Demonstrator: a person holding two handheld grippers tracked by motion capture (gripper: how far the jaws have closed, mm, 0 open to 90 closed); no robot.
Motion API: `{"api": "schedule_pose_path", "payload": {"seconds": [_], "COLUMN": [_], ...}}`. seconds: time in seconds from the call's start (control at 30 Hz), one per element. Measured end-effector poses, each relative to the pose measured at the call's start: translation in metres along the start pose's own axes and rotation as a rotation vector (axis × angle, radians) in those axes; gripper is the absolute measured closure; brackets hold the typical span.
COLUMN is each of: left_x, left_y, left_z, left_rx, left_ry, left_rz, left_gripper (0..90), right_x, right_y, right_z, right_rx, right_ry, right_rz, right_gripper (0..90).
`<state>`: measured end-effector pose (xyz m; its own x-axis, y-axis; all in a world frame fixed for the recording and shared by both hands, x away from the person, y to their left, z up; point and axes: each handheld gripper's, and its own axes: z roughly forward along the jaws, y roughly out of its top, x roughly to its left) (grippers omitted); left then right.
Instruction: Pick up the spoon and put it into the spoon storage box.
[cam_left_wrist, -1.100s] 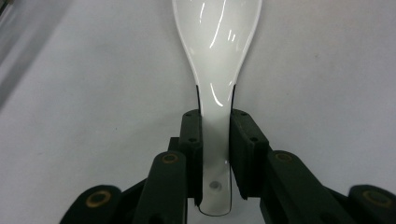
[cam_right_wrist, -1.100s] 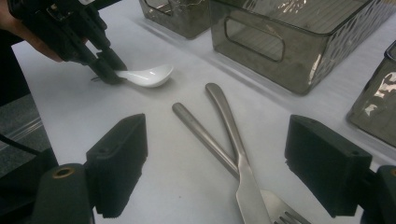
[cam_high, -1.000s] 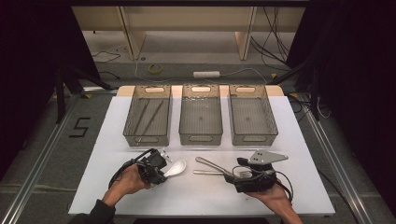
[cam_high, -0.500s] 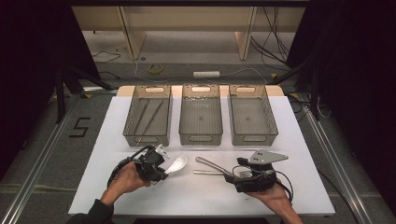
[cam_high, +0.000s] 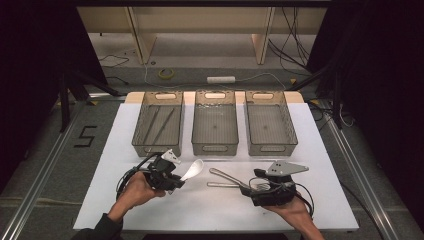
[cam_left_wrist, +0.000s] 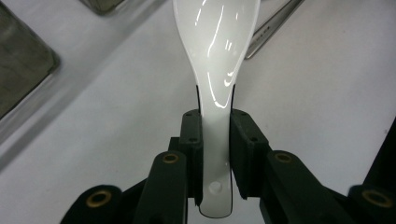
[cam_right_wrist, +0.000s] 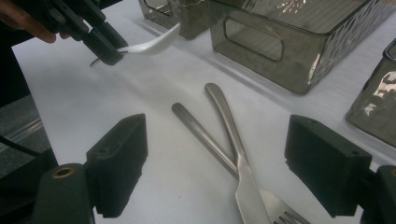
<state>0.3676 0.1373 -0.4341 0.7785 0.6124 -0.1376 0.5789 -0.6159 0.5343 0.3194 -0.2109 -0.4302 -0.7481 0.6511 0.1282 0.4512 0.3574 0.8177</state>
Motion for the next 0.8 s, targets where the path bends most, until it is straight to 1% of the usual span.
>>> {"api": "schedule_pose_path", "payload": {"seconds": [0.2, 0.3, 0.33, 0.43, 0.47, 0.53, 0.57, 0.6, 0.8], "left_x": [0.001, 0.000, 0.001, 0.001, 0.001, 0.001, 0.001, 0.001, 0.003], "left_y": [0.003, 0.006, 0.007, 0.011, 0.012, 0.014, 0.015, 0.017, 0.025], "left_z": [-0.005, -0.008, -0.008, -0.009, -0.009, -0.009, -0.009, -0.010, -0.011], "left_rx": [-0.063, -0.090, -0.092, -0.118, -0.121, -0.134, -0.139, -0.147, -0.171], "left_ry": [0.000, 0.011, 0.013, 0.018, 0.020, 0.017, 0.016, 0.023, 0.027], "left_rz": [-0.031, -0.039, -0.032, -0.046, -0.042, -0.049, -0.045, -0.046, -0.056], "left_gripper": [75.5, 75.5, 75.5, 75.5, 75.5, 75.5, 75.5, 75.5, 75.5], "right_x": [0.000, 0.000, 0.000, 0.000, 0.000, 0.000, 0.000, 0.000, 0.000], "right_y": [0.000, 0.000, 0.000, 0.000, 0.000, 0.000, 0.000, 0.000, 0.000], "right_z": [0.000, 0.000, 0.000, 0.001, 0.001, 0.001, 0.001, 0.001, 0.001], "right_rx": [0.000, -0.001, 0.000, 0.000, 0.001, 0.002, 0.000, 0.000, 0.000], "right_ry": [0.002, 0.002, 0.002, 0.003, 0.003, 0.004, 0.003, 0.004, 0.005], "right_rz": [0.000, 0.002, 0.002, 0.003, 0.004, 0.005, 0.004, 0.005, 0.007], "right_gripper": [22.2, 22.2, 22.2, 22.2, 22.2, 22.2, 22.2, 22.2, 22.2]}}
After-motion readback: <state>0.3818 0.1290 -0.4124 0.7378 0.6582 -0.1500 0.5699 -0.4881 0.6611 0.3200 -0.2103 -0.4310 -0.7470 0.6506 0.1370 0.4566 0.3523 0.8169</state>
